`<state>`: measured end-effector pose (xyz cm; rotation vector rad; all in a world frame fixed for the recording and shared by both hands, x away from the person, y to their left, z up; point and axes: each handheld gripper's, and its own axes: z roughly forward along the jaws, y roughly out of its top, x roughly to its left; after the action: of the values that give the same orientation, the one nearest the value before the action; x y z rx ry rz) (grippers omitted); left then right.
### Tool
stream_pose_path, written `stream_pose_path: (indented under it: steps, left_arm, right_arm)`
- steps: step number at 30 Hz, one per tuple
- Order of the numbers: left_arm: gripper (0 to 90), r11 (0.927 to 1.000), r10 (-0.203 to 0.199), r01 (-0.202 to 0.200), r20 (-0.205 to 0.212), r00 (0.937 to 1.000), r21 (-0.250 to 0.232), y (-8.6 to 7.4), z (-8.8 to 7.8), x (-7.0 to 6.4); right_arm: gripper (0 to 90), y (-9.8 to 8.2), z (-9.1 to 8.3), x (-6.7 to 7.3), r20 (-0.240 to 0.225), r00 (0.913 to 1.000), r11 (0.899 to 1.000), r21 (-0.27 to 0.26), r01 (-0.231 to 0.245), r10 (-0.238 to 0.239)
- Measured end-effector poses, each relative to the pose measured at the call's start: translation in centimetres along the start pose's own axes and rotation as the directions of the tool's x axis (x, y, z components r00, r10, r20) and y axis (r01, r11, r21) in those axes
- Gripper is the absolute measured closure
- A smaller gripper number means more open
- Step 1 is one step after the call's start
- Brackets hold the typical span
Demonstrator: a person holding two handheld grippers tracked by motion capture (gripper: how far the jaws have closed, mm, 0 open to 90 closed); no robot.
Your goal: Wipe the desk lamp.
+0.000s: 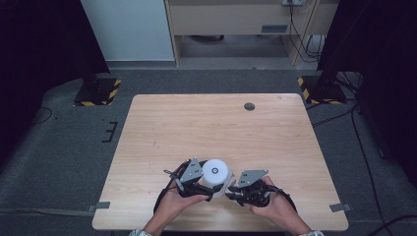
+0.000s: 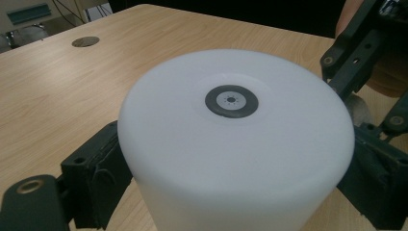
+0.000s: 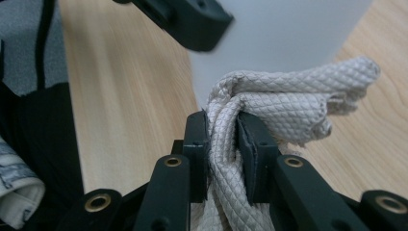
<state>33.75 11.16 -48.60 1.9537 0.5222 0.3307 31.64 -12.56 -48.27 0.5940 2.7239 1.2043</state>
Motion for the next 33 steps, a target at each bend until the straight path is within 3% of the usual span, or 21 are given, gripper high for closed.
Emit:
stream_pose_path:
  steps: [7, 10, 18, 33]
  left_arm:
    - [8.0, 1.0000, 0.000, 0.000, 0.002, 1.0000, 0.000, 0.0, 0.0, 0.0]
    - [8.0, 1.0000, -0.001, 0.001, 0.002, 1.0000, 0.000, 0.0, 0.0, 0.0]
    - [8.0, 1.0000, 0.000, 0.000, 0.001, 1.0000, 0.000, 0.0, 0.0, 0.0]
    - [8.0, 1.0000, 0.003, -0.003, 0.003, 1.0000, 0.001, 0.0, 0.0, 0.0]
  right_arm:
    - [75.3, 1.3, -2.2, 0.1, 0.032, 0.9995, 0.996, -0.086, 0.000, 0.002]
    - [75.3, 1.6, -2.5, 0.0, 0.039, 0.9993, 0.995, -0.095, 0.004, 0.000]
    - [75.3, 1.5, -2.3, -1.3, 0.061, 0.9978, 0.996, -0.085, -0.020, 0.025]
    - [75.3, -0.2, 0.5, -2.8, 0.064, 0.9958, 0.998, 0.008, -0.066, 0.066]
